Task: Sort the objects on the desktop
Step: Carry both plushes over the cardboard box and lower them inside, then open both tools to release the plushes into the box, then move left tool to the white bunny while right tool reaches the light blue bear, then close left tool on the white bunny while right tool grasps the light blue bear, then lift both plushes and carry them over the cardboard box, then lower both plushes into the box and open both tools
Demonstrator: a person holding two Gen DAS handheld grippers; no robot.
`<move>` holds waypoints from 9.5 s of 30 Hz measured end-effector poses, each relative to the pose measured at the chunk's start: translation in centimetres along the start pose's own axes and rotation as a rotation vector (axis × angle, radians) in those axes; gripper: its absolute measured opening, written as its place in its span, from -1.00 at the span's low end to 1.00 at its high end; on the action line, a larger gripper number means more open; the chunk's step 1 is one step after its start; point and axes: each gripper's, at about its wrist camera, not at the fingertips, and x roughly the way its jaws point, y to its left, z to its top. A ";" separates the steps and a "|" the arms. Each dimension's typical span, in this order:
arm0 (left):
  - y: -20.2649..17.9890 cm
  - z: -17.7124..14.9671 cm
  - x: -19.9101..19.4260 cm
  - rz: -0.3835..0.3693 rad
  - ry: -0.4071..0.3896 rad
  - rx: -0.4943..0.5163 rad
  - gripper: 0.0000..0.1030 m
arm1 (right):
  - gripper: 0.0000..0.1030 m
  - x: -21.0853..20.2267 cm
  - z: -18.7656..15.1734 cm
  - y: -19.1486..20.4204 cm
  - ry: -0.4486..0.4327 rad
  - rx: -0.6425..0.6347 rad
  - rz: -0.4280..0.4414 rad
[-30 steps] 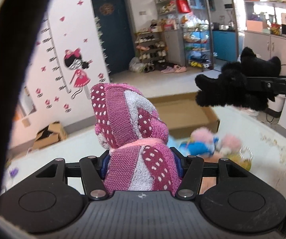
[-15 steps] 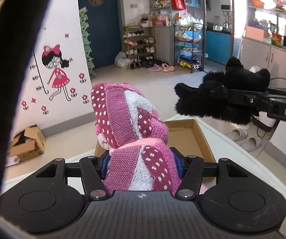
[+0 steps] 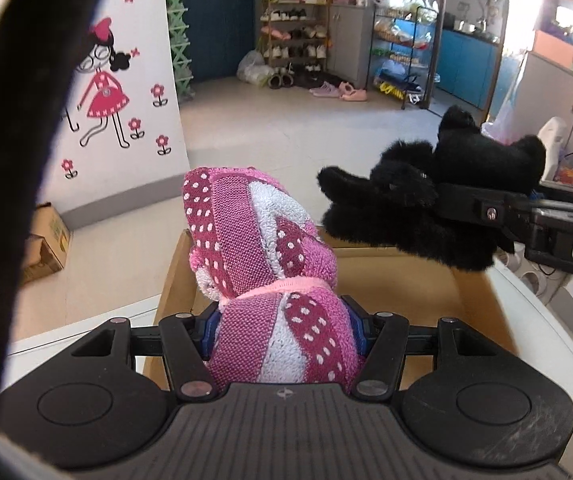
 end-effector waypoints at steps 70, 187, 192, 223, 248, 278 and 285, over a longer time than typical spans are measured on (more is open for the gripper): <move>4.2 0.2 -2.6 -0.010 -0.005 -0.136 0.98 | 0.67 -1.0 -0.4 -0.1 0.000 0.061 -0.006; 9.1 -12.3 -11.9 -0.035 0.152 -0.260 0.12 | 0.35 -4.8 -12.8 12.7 0.338 0.176 0.111; 8.3 -11.8 -12.6 -0.022 0.129 -0.233 0.12 | 0.35 -5.6 -12.4 12.5 0.317 0.183 0.127; 0.3 -6.9 -19.6 -0.035 -0.140 -0.042 0.12 | 0.35 -21.8 -4.1 8.5 -0.044 0.157 0.122; -4.3 5.3 -0.6 -0.104 -0.101 -0.005 0.12 | 0.35 -13.6 2.9 -1.3 -0.071 0.149 -0.132; -3.3 1.6 8.2 -0.081 0.038 0.031 0.19 | 0.37 3.2 -3.3 -4.4 0.135 0.075 -0.248; -3.3 1.0 6.7 -0.081 0.033 0.031 0.29 | 0.38 3.0 -3.1 -3.6 0.130 0.047 -0.253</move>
